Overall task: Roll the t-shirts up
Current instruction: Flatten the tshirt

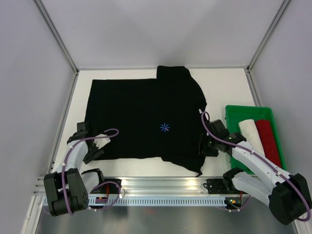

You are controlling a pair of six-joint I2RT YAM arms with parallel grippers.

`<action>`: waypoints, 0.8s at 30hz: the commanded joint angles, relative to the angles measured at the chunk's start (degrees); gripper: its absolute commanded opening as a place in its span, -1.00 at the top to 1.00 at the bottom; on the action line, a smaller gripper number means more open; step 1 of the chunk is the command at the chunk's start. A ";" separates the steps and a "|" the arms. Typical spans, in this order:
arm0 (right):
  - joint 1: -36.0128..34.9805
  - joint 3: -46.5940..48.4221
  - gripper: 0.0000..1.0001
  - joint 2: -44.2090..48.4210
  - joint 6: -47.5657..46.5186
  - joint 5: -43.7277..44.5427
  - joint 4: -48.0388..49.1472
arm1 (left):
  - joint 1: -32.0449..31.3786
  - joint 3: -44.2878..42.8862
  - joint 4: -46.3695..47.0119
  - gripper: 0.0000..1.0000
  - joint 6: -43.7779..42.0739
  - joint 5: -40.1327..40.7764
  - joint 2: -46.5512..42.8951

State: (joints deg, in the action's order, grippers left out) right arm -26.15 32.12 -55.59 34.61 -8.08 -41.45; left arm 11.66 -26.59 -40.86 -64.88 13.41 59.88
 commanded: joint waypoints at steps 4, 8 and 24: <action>-0.65 -2.67 -0.09 -1.45 2.83 -1.59 5.06 | 6.97 1.01 3.24 -0.57 -9.38 -2.95 2.96; -0.83 -3.03 -0.04 -2.06 2.83 -1.33 5.42 | 7.67 3.65 6.57 -0.56 -10.35 -3.65 3.58; -1.36 -3.82 0.21 -2.94 4.32 0.69 6.12 | 7.85 4.53 2.01 -0.17 -12.39 -14.38 1.81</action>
State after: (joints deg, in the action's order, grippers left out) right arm -27.18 28.51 -58.22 37.63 -8.73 -36.77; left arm 19.42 -23.90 -36.58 -76.47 5.85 57.89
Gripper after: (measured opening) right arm 0.408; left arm 0.598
